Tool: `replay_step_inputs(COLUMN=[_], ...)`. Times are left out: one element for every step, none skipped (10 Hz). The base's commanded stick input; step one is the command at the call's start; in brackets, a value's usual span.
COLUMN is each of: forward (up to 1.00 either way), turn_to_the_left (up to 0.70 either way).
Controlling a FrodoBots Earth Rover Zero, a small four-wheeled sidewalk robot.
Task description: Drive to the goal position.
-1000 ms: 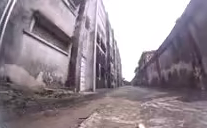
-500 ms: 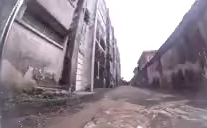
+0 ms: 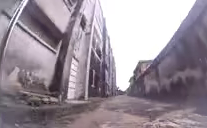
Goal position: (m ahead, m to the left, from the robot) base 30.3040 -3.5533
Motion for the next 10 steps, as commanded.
replay_step_inputs(forward=[1.00,1.00,1.00,1.00,1.00,1.00,1.00,1.00,1.00,1.00], turn_to_the_left=[0.00,0.00,-0.16,-0.29,-0.40,-0.40,-0.26,0.00,0.00,0.00])
